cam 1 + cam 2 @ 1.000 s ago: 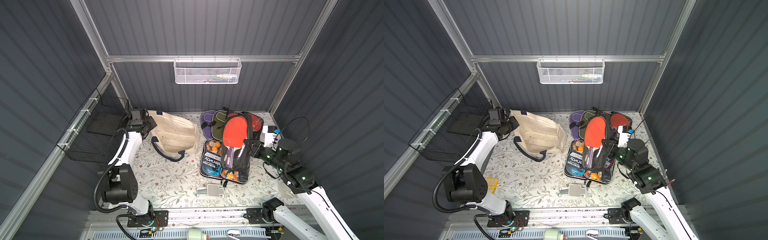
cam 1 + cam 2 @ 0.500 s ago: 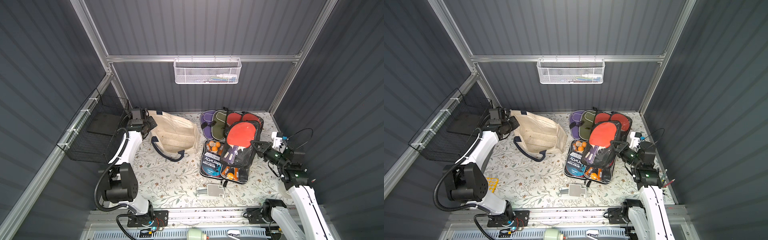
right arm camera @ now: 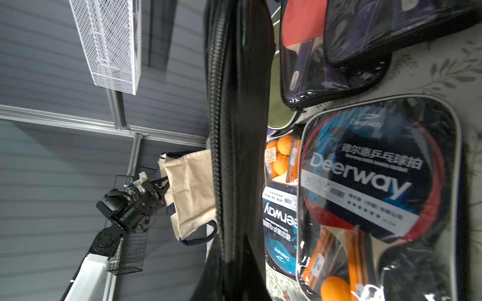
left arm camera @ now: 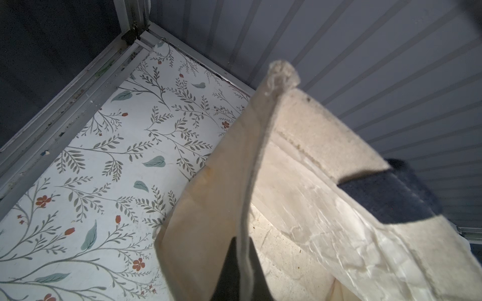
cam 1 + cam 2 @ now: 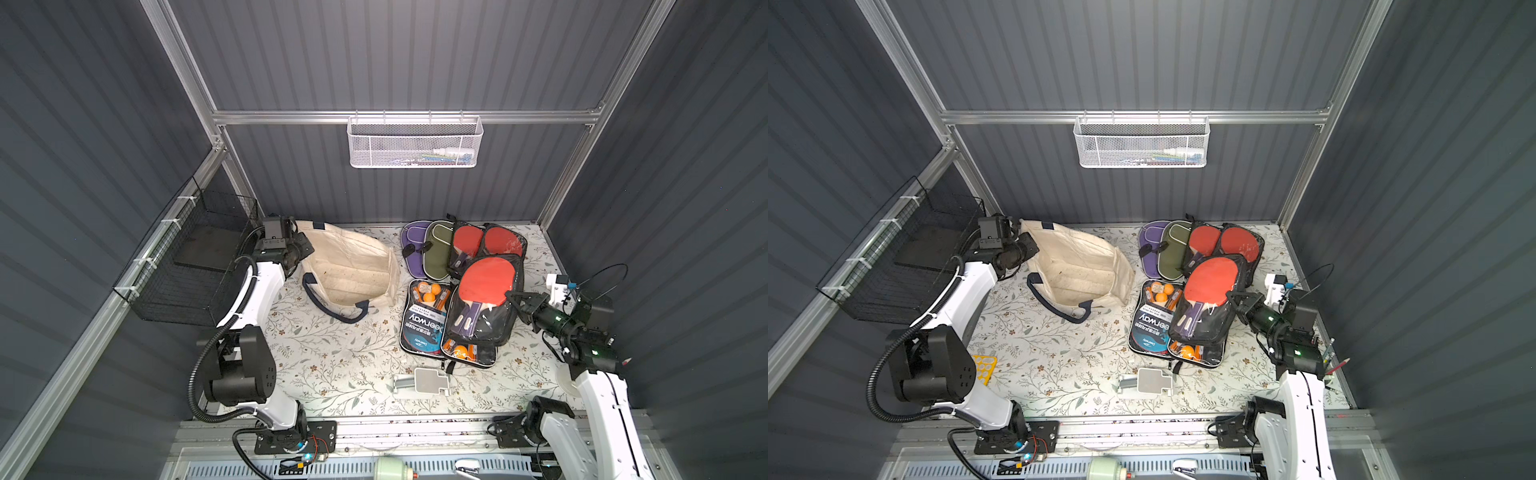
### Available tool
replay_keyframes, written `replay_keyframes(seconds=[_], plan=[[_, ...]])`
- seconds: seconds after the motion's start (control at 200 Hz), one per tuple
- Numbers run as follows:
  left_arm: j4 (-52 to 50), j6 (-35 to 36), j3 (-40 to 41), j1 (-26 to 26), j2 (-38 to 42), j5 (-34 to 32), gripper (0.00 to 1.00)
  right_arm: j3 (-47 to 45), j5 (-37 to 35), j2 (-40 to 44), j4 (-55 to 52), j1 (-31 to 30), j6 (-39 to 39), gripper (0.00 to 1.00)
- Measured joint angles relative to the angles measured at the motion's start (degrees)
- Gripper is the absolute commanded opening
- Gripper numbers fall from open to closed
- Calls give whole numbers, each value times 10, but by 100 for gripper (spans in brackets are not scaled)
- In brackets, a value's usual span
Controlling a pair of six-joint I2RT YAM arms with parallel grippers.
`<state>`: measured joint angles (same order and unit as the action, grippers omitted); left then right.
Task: Remove the ping pong set from the canvas bag
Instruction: Place the ping pong set at the ping pong set.
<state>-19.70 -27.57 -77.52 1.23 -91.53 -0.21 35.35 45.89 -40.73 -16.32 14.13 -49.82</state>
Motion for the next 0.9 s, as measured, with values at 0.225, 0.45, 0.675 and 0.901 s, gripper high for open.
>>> replay_keyframes(seconds=[0.225, 0.45, 0.675, 0.901], plan=[[0, 0, 0, 0, 0, 0, 0, -2, -22, 3, -78, 5, 70, 0], [0, 0, 0, 0, 0, 0, 0, -3, -50, 14, -133, 17, 116, 0], [0, 0, 0, 0, 0, 0, 0, -21, -70, 16, -145, 35, 142, 0], [0, 0, 0, 0, 0, 0, 0, -45, -73, 0, -113, 41, 142, 7]])
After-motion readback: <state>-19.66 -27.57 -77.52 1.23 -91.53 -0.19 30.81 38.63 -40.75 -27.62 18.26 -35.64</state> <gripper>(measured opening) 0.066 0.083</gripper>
